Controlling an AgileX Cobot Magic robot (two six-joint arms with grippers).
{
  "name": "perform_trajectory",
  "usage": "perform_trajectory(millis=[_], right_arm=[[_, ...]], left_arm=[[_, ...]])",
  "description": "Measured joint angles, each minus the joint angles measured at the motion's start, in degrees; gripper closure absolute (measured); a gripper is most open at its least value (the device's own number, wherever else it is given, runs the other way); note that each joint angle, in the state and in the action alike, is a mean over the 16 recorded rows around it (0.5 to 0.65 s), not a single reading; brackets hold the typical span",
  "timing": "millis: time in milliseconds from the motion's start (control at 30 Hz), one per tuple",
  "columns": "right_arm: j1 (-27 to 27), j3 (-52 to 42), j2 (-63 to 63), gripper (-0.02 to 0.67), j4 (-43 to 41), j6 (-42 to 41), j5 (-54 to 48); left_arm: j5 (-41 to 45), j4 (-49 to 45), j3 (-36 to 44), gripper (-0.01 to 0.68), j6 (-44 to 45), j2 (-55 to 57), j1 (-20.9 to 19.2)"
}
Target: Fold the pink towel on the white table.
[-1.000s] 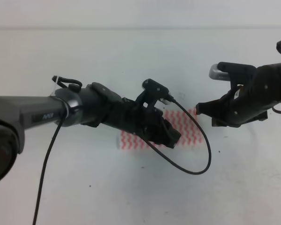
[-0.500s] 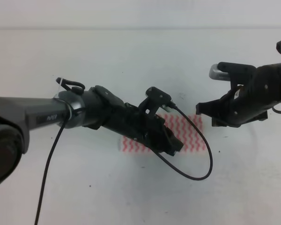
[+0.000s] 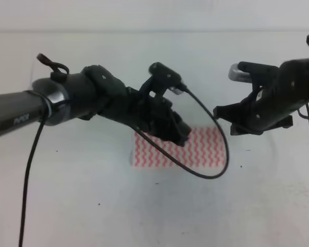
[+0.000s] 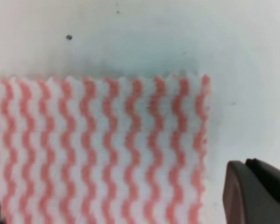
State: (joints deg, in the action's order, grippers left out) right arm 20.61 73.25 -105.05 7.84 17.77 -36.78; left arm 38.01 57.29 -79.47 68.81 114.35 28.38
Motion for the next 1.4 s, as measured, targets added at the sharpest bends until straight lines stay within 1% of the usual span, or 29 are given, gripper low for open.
perform_trajectory(millis=[100, 200, 400, 533, 667, 733, 1000, 1233, 1400], right_arm=[[0.0, 1.4, 0.0, 0.648, 0.6, 0.0, -2.7], [0.0, 2.8, -0.1, 0.61, 1.2, 0.0, -5.5], [0.0, 4.3, -0.6, 0.487, 2.4, 0.0, -8.9], [0.0, 4.5, -1.1, 0.408, 3.6, -0.6, -9.2], [0.0, 4.5, -1.6, 0.354, 4.8, -1.3, -8.7], [0.1, 4.6, -1.9, 0.342, 5.4, -1.6, -8.4], [0.6, 5.7, -3.8, 0.347, 7.1, -2.9, -7.6], [1.1, 6.9, -5.5, 0.349, 6.9, -2.9, -7.9], [1.3, 7.5, -6.4, 0.349, 6.3, -2.9, -7.9]], left_arm=[[0.2, -3.0, 0.1, 0.678, -3.3, -0.7, -1.4], [1.1, -5.3, 0.1, 0.678, -6.2, -0.7, -2.9], [2.7, -7.1, 0.2, 0.678, -8.3, 0.0, -5.5], [3.2, -7.3, 0.2, 0.678, -8.4, 0.9, -6.4], [3.3, -7.5, 0.2, 0.678, -8.4, 1.8, -6.7], [3.3, -7.5, 0.2, 0.678, -8.4, 2.3, -6.7], [3.2, -7.4, 0.2, 0.678, -8.4, 3.2, -7.7], [4.1, -7.1, 0.1, 0.678, -8.1, 3.3, -9.1], [5.5, -5.1, 0.1, 0.678, -6.5, 3.3, -9.8]])
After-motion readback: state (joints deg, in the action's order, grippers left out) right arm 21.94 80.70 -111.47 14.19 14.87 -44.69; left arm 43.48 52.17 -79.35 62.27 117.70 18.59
